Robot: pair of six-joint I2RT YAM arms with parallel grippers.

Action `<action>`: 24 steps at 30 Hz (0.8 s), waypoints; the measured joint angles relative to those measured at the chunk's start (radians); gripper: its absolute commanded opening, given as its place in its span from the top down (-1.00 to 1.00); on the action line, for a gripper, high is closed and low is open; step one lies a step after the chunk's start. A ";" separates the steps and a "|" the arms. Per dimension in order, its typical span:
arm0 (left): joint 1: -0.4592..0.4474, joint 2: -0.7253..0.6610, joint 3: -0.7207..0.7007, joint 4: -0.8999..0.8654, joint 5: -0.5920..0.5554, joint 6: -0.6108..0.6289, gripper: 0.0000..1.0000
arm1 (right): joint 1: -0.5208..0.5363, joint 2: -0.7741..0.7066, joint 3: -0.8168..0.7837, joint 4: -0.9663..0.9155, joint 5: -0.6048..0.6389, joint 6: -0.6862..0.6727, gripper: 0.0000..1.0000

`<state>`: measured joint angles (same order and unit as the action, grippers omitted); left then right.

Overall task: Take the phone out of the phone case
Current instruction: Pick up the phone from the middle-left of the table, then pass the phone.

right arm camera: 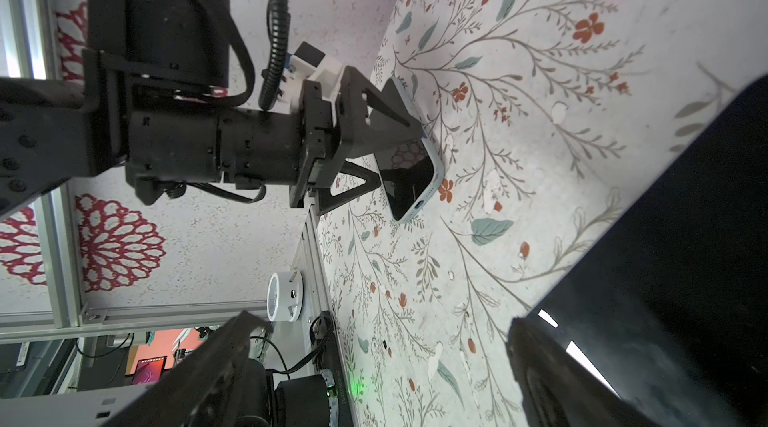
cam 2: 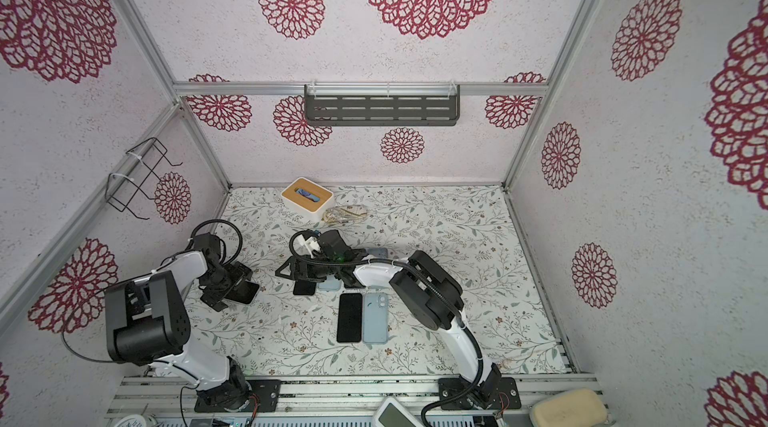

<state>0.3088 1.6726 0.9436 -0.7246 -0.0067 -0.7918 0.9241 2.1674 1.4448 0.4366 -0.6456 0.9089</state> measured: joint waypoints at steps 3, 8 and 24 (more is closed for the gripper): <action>-0.014 0.035 0.033 -0.026 -0.030 -0.012 -0.94 | 0.000 0.000 0.000 0.025 -0.011 0.010 -0.98; -0.028 0.039 0.031 -0.009 -0.034 -0.029 -0.70 | 0.000 0.004 0.000 0.071 -0.018 0.039 -0.98; -0.021 -0.064 -0.072 0.076 0.058 -0.013 -0.33 | 0.061 0.094 0.040 0.039 0.014 0.071 -0.97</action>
<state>0.2874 1.6089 0.8715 -0.6491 0.0513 -0.8051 0.9852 2.2612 1.4849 0.4751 -0.6315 0.9802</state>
